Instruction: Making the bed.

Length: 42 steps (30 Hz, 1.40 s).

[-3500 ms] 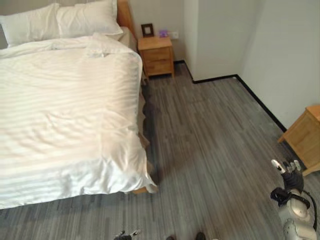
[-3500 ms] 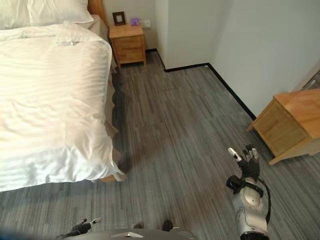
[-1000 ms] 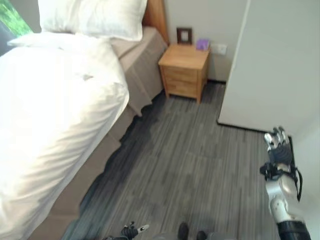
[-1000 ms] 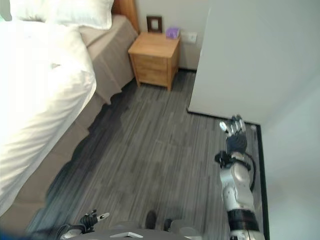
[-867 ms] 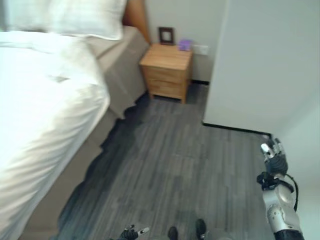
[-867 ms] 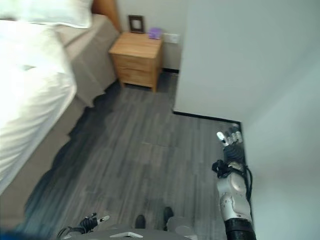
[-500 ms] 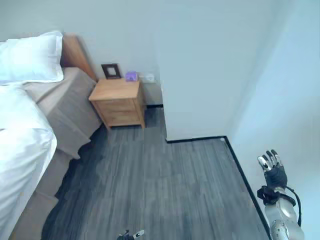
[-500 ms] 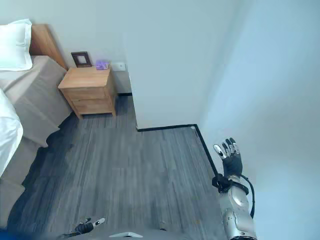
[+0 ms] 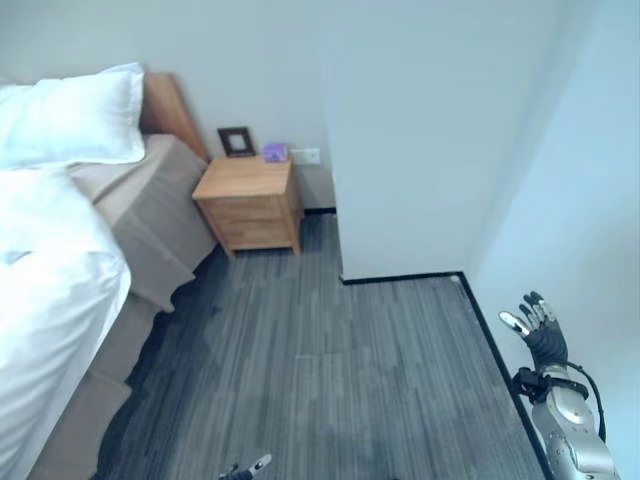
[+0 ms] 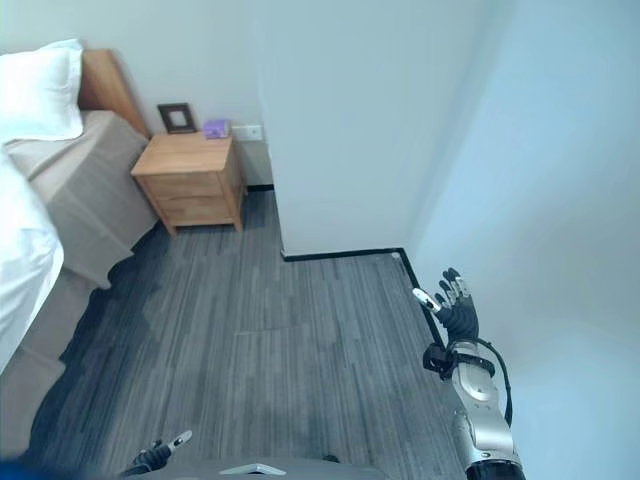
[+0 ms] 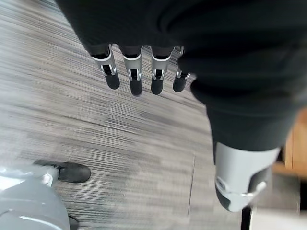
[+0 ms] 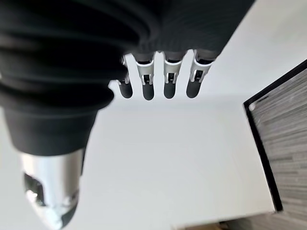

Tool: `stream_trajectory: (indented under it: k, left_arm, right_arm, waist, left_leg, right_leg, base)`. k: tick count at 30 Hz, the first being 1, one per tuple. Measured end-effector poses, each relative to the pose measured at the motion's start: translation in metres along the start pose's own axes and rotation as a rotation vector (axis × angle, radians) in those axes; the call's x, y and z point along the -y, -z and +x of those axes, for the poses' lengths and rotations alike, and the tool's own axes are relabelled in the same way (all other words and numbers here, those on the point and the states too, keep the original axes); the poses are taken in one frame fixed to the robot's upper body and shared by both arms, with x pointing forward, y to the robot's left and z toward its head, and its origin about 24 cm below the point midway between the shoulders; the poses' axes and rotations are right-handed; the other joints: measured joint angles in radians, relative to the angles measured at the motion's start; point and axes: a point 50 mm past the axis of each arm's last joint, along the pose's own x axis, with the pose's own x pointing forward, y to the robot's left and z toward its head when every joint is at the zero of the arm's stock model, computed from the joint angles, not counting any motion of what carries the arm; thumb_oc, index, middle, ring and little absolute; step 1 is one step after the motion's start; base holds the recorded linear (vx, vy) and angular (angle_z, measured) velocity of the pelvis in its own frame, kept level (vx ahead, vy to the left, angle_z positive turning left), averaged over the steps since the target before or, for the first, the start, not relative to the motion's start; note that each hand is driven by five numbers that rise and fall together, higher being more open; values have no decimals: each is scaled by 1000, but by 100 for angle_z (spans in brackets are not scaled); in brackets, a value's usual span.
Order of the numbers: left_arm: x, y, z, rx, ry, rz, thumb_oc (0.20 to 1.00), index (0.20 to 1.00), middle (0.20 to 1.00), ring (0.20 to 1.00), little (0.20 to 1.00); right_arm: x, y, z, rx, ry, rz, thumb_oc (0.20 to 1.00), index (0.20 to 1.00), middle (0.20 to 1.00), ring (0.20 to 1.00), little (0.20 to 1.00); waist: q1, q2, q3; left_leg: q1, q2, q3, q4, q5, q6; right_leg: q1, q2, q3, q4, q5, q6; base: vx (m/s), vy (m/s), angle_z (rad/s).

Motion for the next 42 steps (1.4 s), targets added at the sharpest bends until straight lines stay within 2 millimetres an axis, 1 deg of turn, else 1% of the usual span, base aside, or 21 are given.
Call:
stream_trajectory:
  k: [6,9,10,13,14,15,18,22,24,25,26,27,29,31,34,36,38,39,40,41,42]
  left_arm:
    - [10,6,-1,-18,38,-23,1000,1000,1000,1000,1000]
    - [8,15,-2,-62,22,-37,1000,1000,1000,1000,1000]
    - [9,18,-3,-77,18,-61,1000,1000,1000,1000,1000]
    - [7,17,-2,-75,13,-71,1000,1000,1000,1000,1000]
    - [10,11,0,-67,17,-69,1000,1000,1000,1000,1000]
    - [24,-20,3,20,71,-13,1000,1000,1000,1000,1000]
    - [30,-68,2,225,110,-42,1000,1000,1000,1000,1000]
    - [24,-52,3,173,78,-57,1000,1000,1000,1000,1000]
    - [18,-37,3,120,66,-25,1000,1000,1000,1000,1000]
    - [26,-29,3,83,79,-23,1000,1000,1000,1000,1000]
    - [33,-36,3,103,100,-21,1000,1000,1000,1000,1000]
    - [36,-49,3,151,120,-5,1000,1000,1000,1000,1000]
    - [39,-45,1,143,142,-91,1000,1000,1000,1000,1000]
    - [31,-49,2,154,123,-109,1000,1000,1000,1000,1000]
    - [34,-50,1,157,134,-112,1000,1000,1000,1000,1000]
    - [36,-51,1,160,144,-113,1000,1000,1000,1000,1000]
    - [34,-47,1,151,136,-128,1000,1000,1000,1000,1000]
    - [27,-33,0,117,110,-143,1000,1000,1000,1000,1000]
    - [26,-26,-1,103,105,-136,1000,1000,1000,1000,1000]
    - [20,-30,0,108,91,-130,1000,1000,1000,1000,1000]
    - [17,-33,0,119,80,-141,1000,1000,1000,1000,1000]
  right_arm:
    - [-18,-25,21,99,-48,10,1000,1000,1000,1000,1000]
    - [-37,-28,23,108,-114,22,1000,1000,1000,1000,1000]
    - [-41,-26,21,99,-134,22,1000,1000,1000,1000,1000]
    - [-41,-22,21,81,-134,19,1000,1000,1000,1000,1000]
    - [-47,-23,22,84,-155,14,1000,1000,1000,1000,1000]
    - [-51,-24,11,91,-208,-29,1000,1000,1000,1000,1000]
    - [-58,2,-1,-24,-271,-71,1000,1000,1000,1000,1000]
    - [-56,3,-2,-28,-276,-96,1000,1000,1000,1000,1000]
    - [-48,2,0,-25,-245,-99,1000,1000,1000,1000,1000]
    - [-42,8,4,-48,-210,-93,1000,1000,1000,1000,1000]
    - [-35,11,6,-59,-180,-65,1000,1000,1000,1000,1000]
    - [-27,11,1,-65,-155,-50,1000,1000,1000,1000,1000]
    - [-21,15,-2,-89,-143,-51,1000,1000,1000,1000,1000]
    - [-22,9,0,-63,-144,-49,1000,1000,1000,1000,1000]
    - [-20,0,3,-25,-141,-50,1000,1000,1000,1000,1000]
    - [-20,0,4,-27,-142,-59,1000,1000,1000,1000,1000]
    - [-27,-1,10,-26,-163,-67,1000,1000,1000,1000,1000]
    - [-42,-5,16,-8,-221,-95,1000,1000,1000,1000,1000]
    - [-46,-5,14,-3,-244,-100,1000,1000,1000,1000,1000]
    - [-52,0,11,-21,-259,-90,1000,1000,1000,1000,1000]
    - [-57,1,9,-22,-285,-95,1000,1000,1000,1000,1000]
  waist:
    - [31,-14,9]
    - [36,6,14]
    - [26,10,20]
    - [27,6,22]
    - [24,-3,50]
    - [-5,4,97]
    - [34,4,88]
    - [15,-12,38]
    - [6,-39,-7]
    - [9,-49,3]
    - [10,-51,10]
    - [23,-68,13]
    - [51,-59,44]
    - [40,-95,48]
    - [17,-119,41]
    - [6,-132,35]
    - [12,-146,36]
    - [26,-100,30]
    - [26,-57,17]
    - [29,-64,14]
    - [33,-75,18]
  left_leg:
    - [-16,-16,2,22,8,20]
    - [-35,-28,-7,34,-2,36]
    - [-35,-38,-26,36,-6,52]
    - [-22,-62,-25,38,-10,63]
    - [-21,-91,-20,60,-23,94]
    - [-29,-99,-85,146,-69,102]
    - [-16,-65,-53,127,-80,85]
    - [21,-50,-53,126,-125,56]
    - [33,-38,-54,202,-166,11]
    - [-46,-19,-29,422,-215,-38]
    - [-246,17,27,802,-194,-36]
    - [-398,91,107,1065,-90,48]
    - [-528,166,134,1135,-103,54]
    - [-529,93,123,914,-110,25]
    - [-443,16,189,518,-101,37]
    - [-369,-62,220,251,-88,49]
    - [-287,-141,233,127,-79,72]
    - [-175,-156,246,102,-43,158]
    - [-108,-115,202,42,23,215]
    - [-63,-121,186,20,53,210]
    - [-37,-126,178,23,31,209]
  right_leg:
    - [-4,-30,-86,7,-16,18]
    - [-70,-56,-79,157,-90,43]
    - [-138,-85,-33,316,-155,42]
    - [-156,-108,-6,379,-179,57]
    - [-208,-128,54,519,-200,85]
    - [-346,-129,190,675,-242,84]
    - [-390,-144,126,272,-180,110]
    - [-380,-105,117,378,-141,75]
    - [-248,-53,130,255,-23,32]
    - [-205,-23,108,263,-51,-4]
    - [-202,14,68,308,-115,-92]
    - [-193,27,65,295,-118,-133]
    - [-98,87,61,293,-162,-137]
    - [-26,74,57,250,-180,-138]
    - [30,51,44,187,-173,-115]
    - [88,37,43,106,-182,-59]
    - [142,13,46,65,-201,-5]
    - [173,47,54,137,-214,20]
    - [155,90,40,232,-239,74]
    - [145,80,29,334,-280,107]
    - [40,56,6,588,-280,170]
  base:
    - [43,155,43]
    - [33,80,3]
    - [8,49,12]
    - [244,76,0]
    - [700,-205,41]
    - [569,-192,75]
    - [402,-243,14]
    - [376,-251,-6]
    - [484,-446,16]
    - [562,-651,44]
    - [450,-573,49]
    - [349,-296,36]
    - [327,-136,-5]
    - [430,-118,1]
    - [426,-14,14]
    - [567,1,29]
    - [578,27,-1]
    - [600,89,-27]
    - [536,122,-18]
    - [500,129,0]
    - [345,77,5]
